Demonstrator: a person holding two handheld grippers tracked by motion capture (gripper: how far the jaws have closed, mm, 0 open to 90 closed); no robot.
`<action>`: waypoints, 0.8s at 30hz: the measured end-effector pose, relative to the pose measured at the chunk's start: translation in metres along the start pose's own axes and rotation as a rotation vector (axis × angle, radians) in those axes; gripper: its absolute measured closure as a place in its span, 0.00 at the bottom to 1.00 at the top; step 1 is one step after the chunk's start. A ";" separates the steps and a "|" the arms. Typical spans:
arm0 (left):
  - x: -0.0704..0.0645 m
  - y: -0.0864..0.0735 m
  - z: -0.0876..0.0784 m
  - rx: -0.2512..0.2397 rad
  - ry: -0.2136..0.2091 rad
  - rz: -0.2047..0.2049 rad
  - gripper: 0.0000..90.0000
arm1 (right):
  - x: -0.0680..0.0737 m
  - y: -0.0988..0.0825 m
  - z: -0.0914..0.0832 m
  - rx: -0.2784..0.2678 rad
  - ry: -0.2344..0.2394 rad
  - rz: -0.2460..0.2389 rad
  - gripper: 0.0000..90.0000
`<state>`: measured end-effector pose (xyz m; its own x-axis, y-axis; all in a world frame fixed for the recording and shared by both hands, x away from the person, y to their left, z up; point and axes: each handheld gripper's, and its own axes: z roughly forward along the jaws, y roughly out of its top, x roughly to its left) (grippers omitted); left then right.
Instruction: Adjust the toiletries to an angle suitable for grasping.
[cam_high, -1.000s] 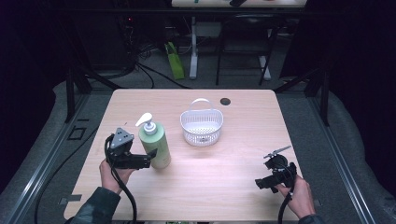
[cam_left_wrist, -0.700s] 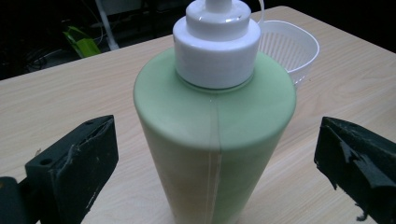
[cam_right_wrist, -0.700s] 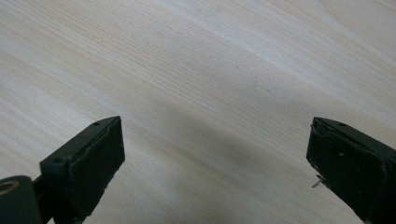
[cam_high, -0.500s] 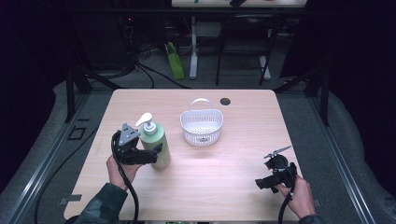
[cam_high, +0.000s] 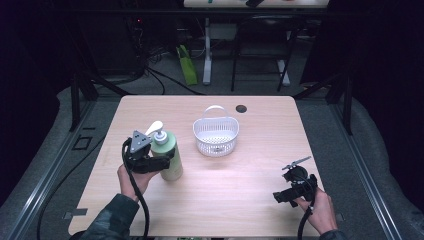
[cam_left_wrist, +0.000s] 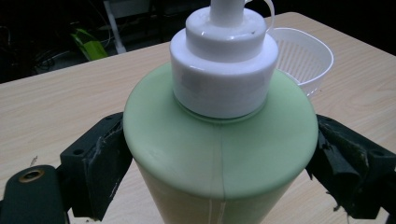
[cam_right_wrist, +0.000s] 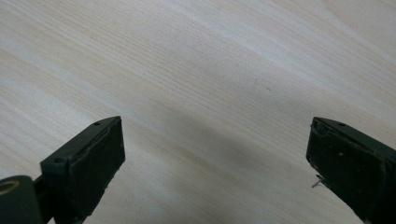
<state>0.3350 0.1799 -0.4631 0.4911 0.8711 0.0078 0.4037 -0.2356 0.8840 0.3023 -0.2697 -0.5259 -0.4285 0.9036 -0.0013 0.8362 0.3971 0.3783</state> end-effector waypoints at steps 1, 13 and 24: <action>0.000 0.000 0.000 -0.001 0.002 -0.002 0.13 | 0.000 0.000 0.000 0.000 0.000 0.000 0.05; -0.002 -0.001 0.002 -0.017 -0.035 0.015 0.14 | 0.000 0.000 0.000 0.004 -0.003 0.001 0.05; -0.005 0.000 0.004 -0.022 -0.078 0.035 0.14 | 0.000 0.000 0.000 0.008 -0.012 -0.014 0.06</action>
<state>0.3358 0.1735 -0.4656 0.5639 0.8258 0.0035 0.3684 -0.2553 0.8939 0.3020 -0.2699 -0.5262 -0.4358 0.8999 -0.0179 0.8329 0.4107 0.3710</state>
